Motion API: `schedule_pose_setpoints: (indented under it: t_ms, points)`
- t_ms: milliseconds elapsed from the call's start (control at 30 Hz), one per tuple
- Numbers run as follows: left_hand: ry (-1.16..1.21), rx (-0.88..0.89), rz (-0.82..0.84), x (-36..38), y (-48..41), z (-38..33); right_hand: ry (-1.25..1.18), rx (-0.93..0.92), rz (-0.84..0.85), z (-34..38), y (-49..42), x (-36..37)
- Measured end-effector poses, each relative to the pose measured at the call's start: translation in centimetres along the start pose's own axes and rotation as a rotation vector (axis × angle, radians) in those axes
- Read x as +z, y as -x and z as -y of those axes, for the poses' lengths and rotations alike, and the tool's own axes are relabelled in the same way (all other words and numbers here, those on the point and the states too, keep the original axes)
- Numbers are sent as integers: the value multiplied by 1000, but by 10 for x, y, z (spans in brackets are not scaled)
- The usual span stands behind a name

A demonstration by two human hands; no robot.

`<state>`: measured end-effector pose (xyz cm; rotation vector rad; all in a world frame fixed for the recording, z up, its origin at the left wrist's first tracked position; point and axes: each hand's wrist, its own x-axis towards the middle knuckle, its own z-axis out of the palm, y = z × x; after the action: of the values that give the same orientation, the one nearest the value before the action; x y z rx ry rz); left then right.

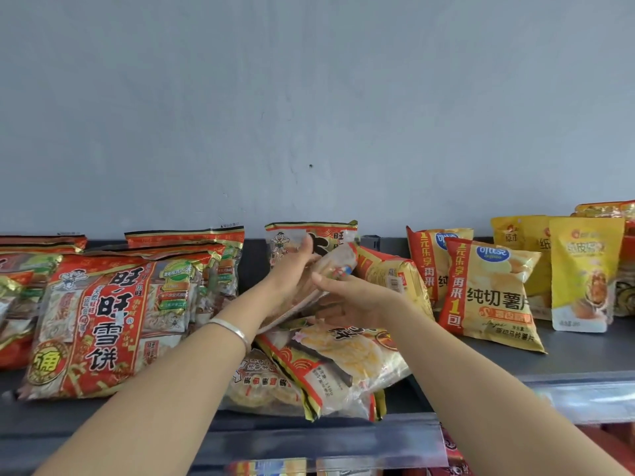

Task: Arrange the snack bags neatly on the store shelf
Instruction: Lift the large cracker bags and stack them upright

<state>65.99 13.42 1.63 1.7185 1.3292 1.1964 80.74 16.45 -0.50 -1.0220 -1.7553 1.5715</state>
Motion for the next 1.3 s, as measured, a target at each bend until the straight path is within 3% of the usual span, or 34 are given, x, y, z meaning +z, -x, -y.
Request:
schedule_pose_setpoints:
  t_ms: [233, 400, 533, 700, 800, 900, 1033, 1300]
  points:
    - [228, -4, -179, -2, 9, 2, -407, 2, -394, 4, -15, 32]
    - [-197, 41, -323, -15, 15, 9, -499, -75, -553, 18, 5, 21]
    - [-164, -83, -228, -24, 13, 13, -542, -158, -647, 15, 14, -4]
    - [-150, -102, -296, -14, 13, 14, -660, -186, -568, 11, 38, -17]
    - [9, -128, -284, -9, 11, 17, -672, -169, -460, 8, 45, -16]
    - [159, -172, -287, -10, 15, 23, -648, -168, -465, 7, 38, -14]
    - [277, -156, -381, -11, 18, 32, -415, -137, -574, 11, 24, -12]
    - [274, 78, -698, -25, 6, 19, -51, -194, -437, 17, 3, -2]
